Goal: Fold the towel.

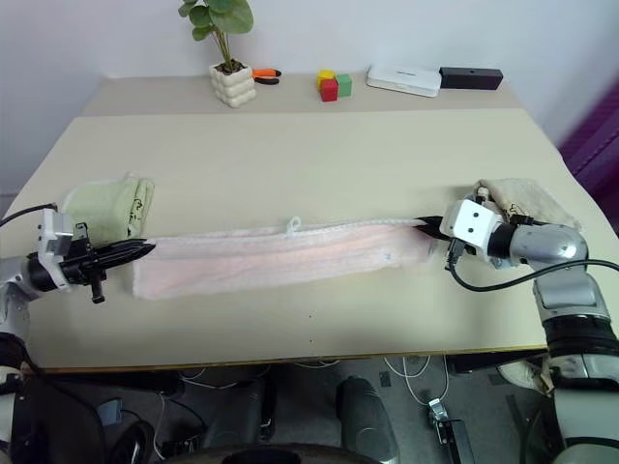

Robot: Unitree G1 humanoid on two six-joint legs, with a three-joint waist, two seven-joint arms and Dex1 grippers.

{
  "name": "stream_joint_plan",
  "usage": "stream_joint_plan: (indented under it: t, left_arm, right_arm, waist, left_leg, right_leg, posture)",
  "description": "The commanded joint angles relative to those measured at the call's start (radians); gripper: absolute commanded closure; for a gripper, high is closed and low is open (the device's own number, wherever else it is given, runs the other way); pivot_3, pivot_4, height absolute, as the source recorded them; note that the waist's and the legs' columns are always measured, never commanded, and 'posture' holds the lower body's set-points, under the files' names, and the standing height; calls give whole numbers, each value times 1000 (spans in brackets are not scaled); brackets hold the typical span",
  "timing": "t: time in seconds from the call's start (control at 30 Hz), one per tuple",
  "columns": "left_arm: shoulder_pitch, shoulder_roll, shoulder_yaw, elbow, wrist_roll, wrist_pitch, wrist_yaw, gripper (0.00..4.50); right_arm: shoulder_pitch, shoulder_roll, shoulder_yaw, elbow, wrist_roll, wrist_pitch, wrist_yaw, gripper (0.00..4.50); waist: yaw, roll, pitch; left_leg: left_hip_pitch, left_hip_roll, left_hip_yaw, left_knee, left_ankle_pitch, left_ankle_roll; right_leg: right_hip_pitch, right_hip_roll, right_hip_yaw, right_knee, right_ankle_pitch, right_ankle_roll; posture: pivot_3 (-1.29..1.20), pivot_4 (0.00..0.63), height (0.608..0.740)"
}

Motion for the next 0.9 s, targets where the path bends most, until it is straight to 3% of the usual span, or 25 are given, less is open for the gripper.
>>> stream_joint_plan:
  t: [0.03, 0.63, 0.7, 0.73, 0.8, 0.9]
  left_arm:
    - [-42, 7, 12, 44, 16, -31, 17, 4500]
    - [-122, -50, -43, 148, 128, -68, 189, 4500]
    - [-130, -52, -41, 157, 142, -65, 238, 3907]
    - [-130, -51, -44, 156, 139, -47, 228, 3615]
    - [-126, -54, -43, 149, 144, -71, 238, 2639]
    - [-127, -56, -40, 134, 133, -60, 222, 1206]
  right_arm:
    - [-45, -3, -7, 41, -23, -32, -32, 4462]
    - [-105, 45, 63, 91, -124, -9, -149, 4462]
    - [-106, 52, 58, 88, -95, 41, -126, 4500]
    - [-106, 50, 60, 87, -96, 46, -122, 4222]
    - [-102, 52, 57, 78, -73, 78, -96, 3552]
    - [-107, 52, 55, 80, -104, 64, -147, 2157]
  waist:
    - [2, 0, 0]
    - [0, 0, 0]
    - [-1, 0, 0]
    - [-1, 0, 0]
    - [-2, 0, 0]
    - [-2, 0, 0]
  left_leg:
    - [0, 0, 0, 0, 0, 0]
    - [0, 0, 0, 1, 0, 0]
    - [0, 0, 0, 1, 0, 0]
    - [0, 0, 0, 1, 0, 0]
    - [0, 0, 0, 0, 0, 0]
    - [0, 0, 0, 0, 0, 0]
  right_leg:
    - [0, 0, 0, 0, 0, 0]
    - [0, 0, 0, 2, 0, 1]
    - [0, 0, 0, 2, 0, 1]
    - [0, 0, 0, 2, 0, 1]
    - [0, 0, 0, 2, 0, 1]
    - [0, 0, 0, 3, 0, 1]
  posture:
    - [0, 150, 740]
    - [0, 150, 740]
    - [0, 150, 740]
    - [0, 150, 740]
    - [0, 150, 740]
    - [0, 150, 740]
